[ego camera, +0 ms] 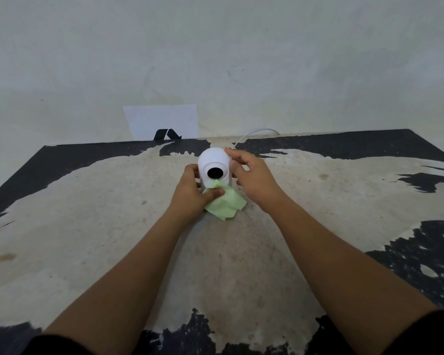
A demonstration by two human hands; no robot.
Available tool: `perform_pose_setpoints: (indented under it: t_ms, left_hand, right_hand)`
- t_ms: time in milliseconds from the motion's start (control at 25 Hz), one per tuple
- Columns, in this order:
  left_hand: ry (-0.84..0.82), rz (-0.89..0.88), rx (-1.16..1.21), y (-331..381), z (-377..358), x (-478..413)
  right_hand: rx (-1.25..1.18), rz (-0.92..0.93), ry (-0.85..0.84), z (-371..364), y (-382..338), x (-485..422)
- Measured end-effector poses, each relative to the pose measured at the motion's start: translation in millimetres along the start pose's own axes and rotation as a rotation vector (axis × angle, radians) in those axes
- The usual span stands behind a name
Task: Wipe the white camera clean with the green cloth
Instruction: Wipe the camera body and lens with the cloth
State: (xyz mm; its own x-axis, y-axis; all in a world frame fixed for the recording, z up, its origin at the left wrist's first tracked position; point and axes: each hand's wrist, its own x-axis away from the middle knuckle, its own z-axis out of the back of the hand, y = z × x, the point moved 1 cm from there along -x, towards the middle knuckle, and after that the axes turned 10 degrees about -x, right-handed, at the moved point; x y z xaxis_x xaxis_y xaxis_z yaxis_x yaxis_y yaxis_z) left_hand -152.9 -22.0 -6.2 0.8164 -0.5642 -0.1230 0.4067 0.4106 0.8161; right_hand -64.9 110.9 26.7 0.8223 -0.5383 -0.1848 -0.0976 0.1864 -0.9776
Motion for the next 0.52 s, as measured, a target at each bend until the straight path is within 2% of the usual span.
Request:
perform_pose_setpoints:
  t_ms: [200,520]
  left_hand:
    - [0.139,0.06,-0.048,10.9,-13.6,-2.5]
    - [0.109,0.056,-0.183,-8.1,3.1,15.8]
  right_hand:
    - [0.001,0.023,0.001,-0.3,-1.2,0.2]
    - [-0.031,-0.002,-0.037,2.1,0.7,0.0]
